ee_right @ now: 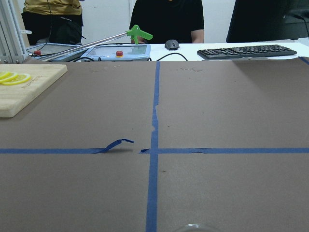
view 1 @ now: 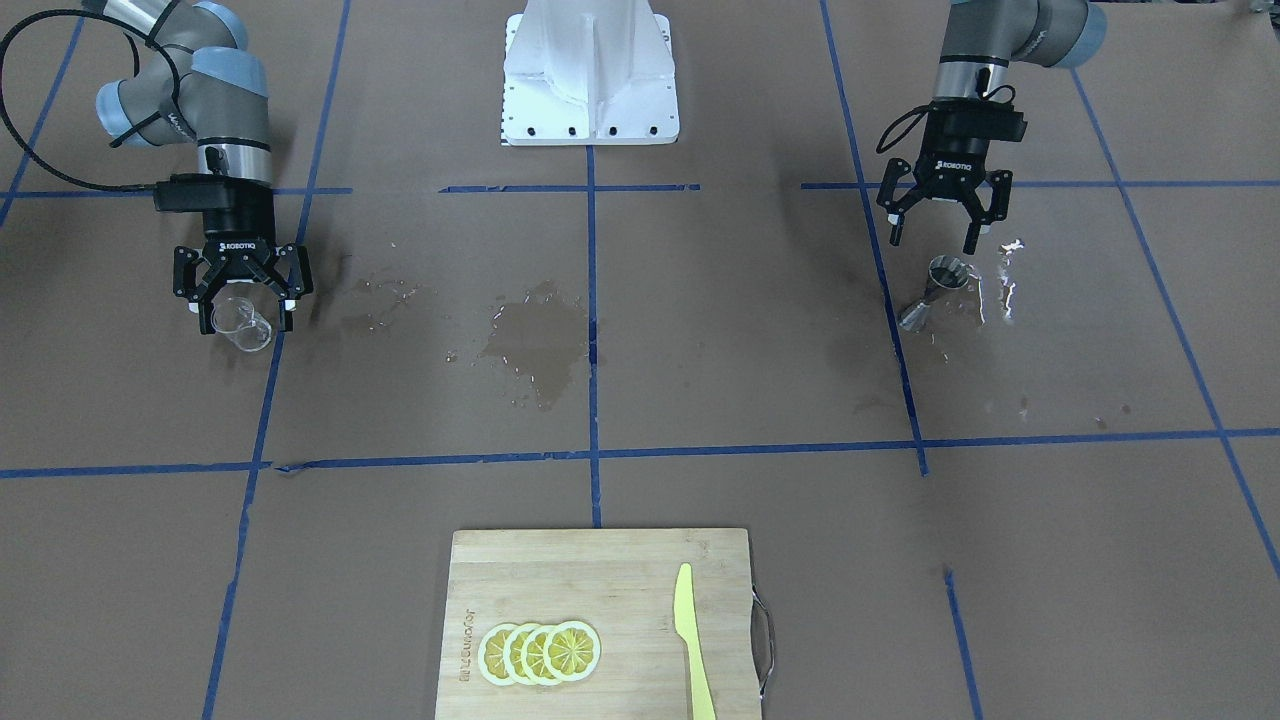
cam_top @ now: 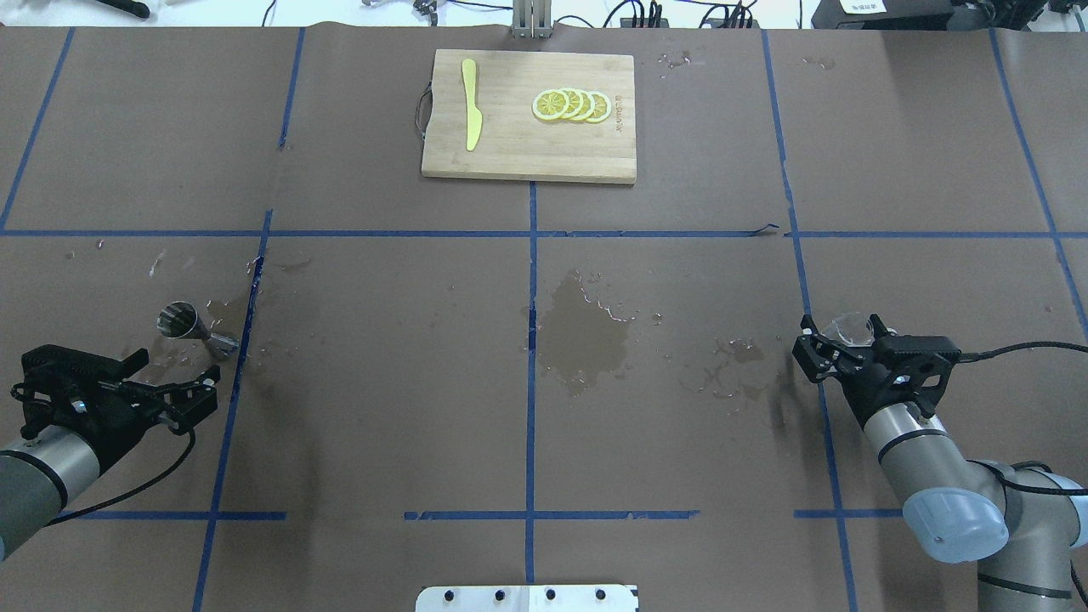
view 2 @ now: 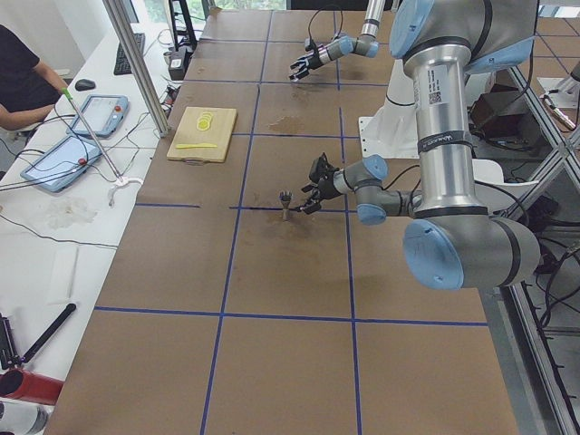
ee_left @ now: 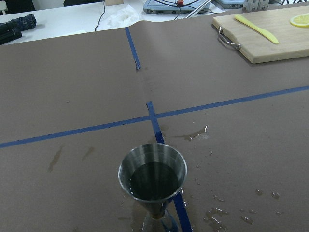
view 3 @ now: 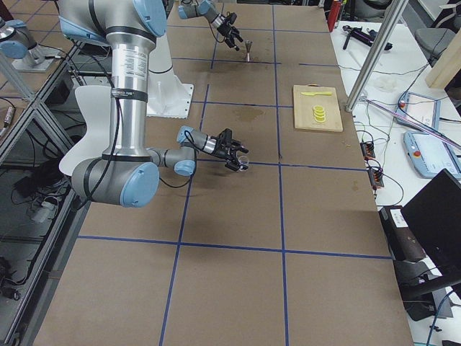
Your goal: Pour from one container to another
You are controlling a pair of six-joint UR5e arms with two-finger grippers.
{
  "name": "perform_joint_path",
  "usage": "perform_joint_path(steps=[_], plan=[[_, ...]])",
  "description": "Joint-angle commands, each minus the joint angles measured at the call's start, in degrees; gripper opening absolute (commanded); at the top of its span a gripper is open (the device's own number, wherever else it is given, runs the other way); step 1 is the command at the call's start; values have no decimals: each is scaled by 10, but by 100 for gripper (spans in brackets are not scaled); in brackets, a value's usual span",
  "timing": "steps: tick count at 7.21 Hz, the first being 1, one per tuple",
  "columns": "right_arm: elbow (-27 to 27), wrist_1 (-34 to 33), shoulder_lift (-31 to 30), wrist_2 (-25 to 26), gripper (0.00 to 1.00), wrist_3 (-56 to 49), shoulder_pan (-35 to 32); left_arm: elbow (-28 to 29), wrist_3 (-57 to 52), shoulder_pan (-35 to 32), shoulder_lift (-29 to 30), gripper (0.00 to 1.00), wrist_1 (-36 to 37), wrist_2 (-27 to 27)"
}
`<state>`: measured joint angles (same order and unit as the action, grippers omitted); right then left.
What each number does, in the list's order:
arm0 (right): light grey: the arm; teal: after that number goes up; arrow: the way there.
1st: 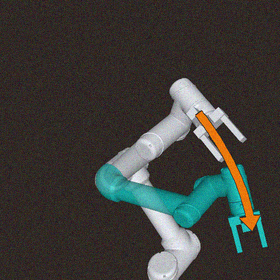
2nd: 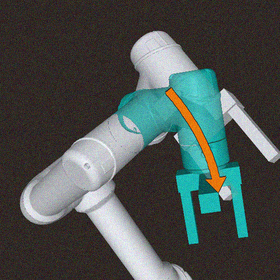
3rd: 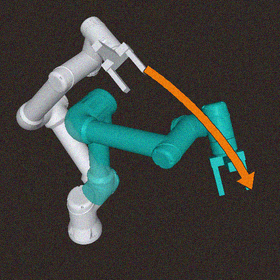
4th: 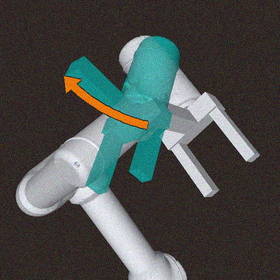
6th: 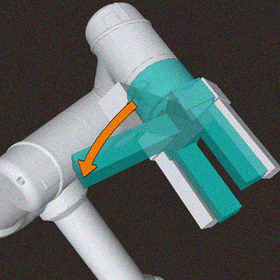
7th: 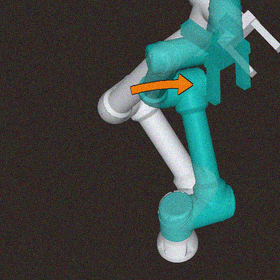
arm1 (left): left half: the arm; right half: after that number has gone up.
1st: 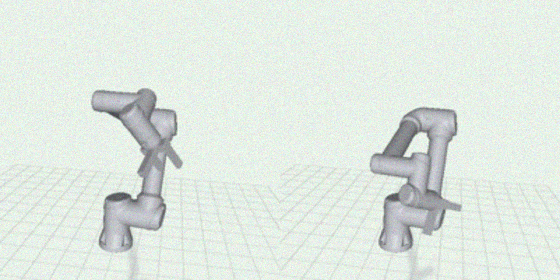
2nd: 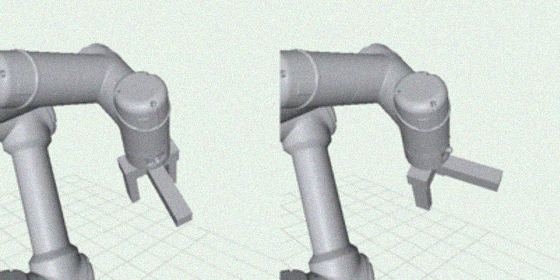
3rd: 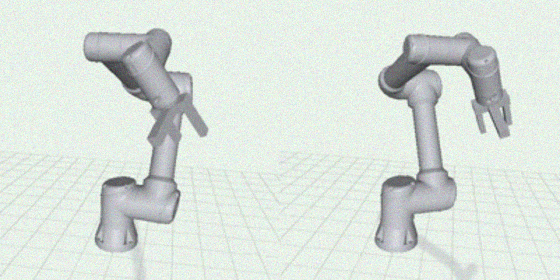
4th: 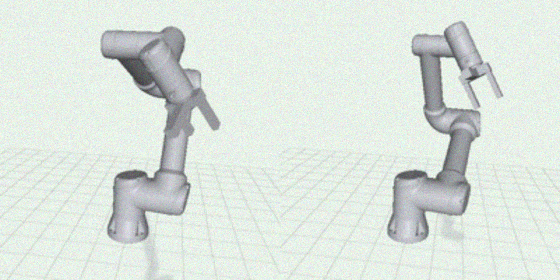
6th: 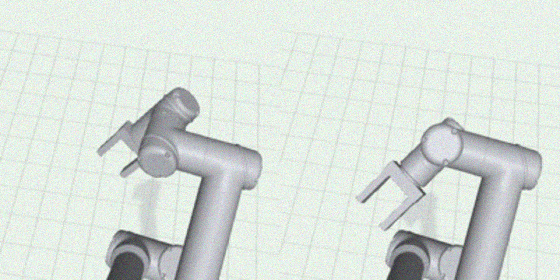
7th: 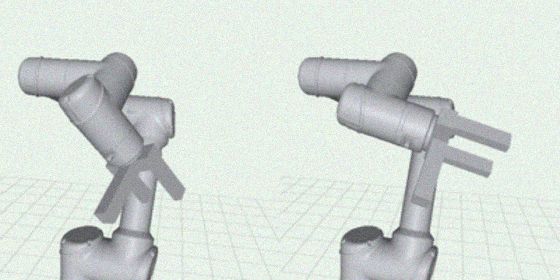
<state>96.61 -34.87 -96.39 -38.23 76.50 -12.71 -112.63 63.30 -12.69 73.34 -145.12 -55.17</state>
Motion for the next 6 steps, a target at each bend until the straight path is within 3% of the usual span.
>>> perform_joint_path(steps=[1, 4, 6], plan=[[2, 2, -8, 1, 100, 0, 0, -22, -13, -27, -14, 100, 4, -72], [18, 2, -29, 9, 100, 0, 9, -45, -26, -45, -24, 100, 6, -126], [41, 2, -47, 10, 100, 0, 29, -82, -27, -61, -23, 100, 66, -172]])
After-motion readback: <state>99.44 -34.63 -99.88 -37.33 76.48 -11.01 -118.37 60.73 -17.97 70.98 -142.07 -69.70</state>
